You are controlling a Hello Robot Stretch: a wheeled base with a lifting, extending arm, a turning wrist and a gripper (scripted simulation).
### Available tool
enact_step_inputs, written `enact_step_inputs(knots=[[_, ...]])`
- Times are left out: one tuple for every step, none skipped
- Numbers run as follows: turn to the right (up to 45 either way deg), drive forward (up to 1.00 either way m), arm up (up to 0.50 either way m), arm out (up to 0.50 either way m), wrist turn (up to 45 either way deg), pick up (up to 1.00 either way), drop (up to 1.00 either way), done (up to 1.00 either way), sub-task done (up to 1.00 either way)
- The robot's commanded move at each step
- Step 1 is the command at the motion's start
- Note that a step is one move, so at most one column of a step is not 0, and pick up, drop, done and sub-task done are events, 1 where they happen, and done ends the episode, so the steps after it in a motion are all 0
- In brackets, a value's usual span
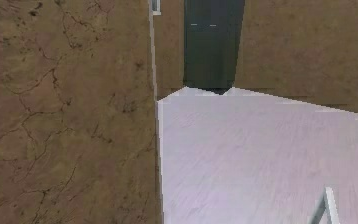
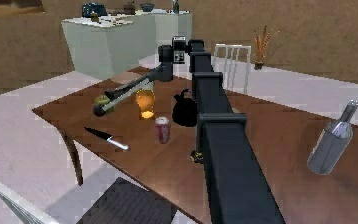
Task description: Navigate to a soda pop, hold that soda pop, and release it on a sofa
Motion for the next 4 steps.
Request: enact_step_inputs(knots=[[0.0,0.00,0.00,0.00,45.0,0.00,0.00,0.00,0.00],[0.0,0.00,0.00,0.00,30.0,0.00,0.00,0.00,0.00],[0.0,0.00,-0.30,0.00,0.0,0.00,0.00,0.00,0.00],[0.0,0.00,0.00,0.00,0.0,1.00,0.00,0.00,0.00]])
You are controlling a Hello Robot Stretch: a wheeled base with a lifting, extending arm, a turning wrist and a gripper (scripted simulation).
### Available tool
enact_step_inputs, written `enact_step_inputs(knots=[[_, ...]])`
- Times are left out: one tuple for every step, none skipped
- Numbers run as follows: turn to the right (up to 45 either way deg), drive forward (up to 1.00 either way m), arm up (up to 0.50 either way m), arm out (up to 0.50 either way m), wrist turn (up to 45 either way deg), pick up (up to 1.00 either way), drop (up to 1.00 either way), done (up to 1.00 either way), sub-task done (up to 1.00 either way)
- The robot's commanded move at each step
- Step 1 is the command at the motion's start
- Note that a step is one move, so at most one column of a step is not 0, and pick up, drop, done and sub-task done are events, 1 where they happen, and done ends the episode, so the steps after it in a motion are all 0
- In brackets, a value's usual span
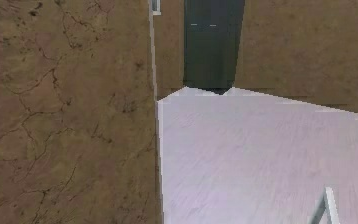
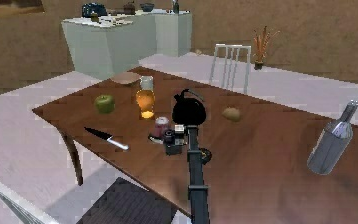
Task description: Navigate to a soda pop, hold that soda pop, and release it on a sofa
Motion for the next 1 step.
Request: enact_step_inputs(knots=[[0.0,0.00,0.10,0.00,0.0,0.00,0.00,0.00,0.00]])
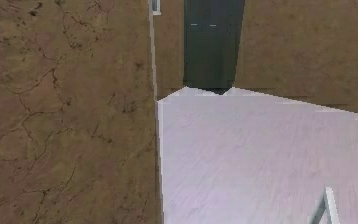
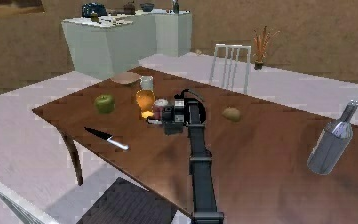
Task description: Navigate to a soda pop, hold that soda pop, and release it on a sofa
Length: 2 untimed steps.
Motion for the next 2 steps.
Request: enact_step_inputs(knots=[[0.0,0.00,0.20,0.00,0.0,0.00,0.00,0.00,0.00],[0.0,0.00,0.00,0.00,-45.0,0.00,0.00,0.00,0.00]])
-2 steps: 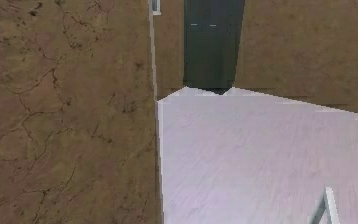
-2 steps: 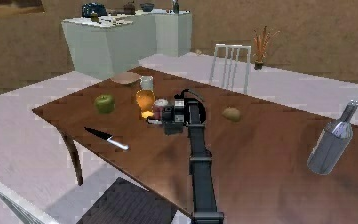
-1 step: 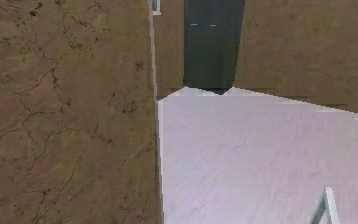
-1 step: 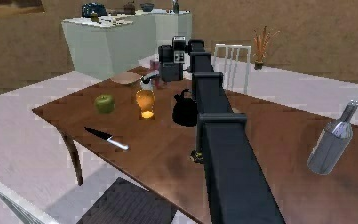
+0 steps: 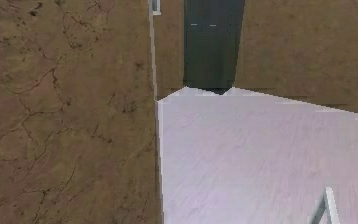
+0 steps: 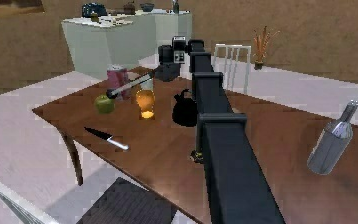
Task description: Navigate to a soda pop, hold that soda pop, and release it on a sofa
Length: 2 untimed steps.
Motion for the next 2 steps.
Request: enact_step_inputs(knots=[[0.0,0.00,0.00,0.00,-45.0,0.00,0.00,0.00,0.00],[0.0,0.00,0.00,0.00,-24.0,0.00,0.00,0.00,0.00]])
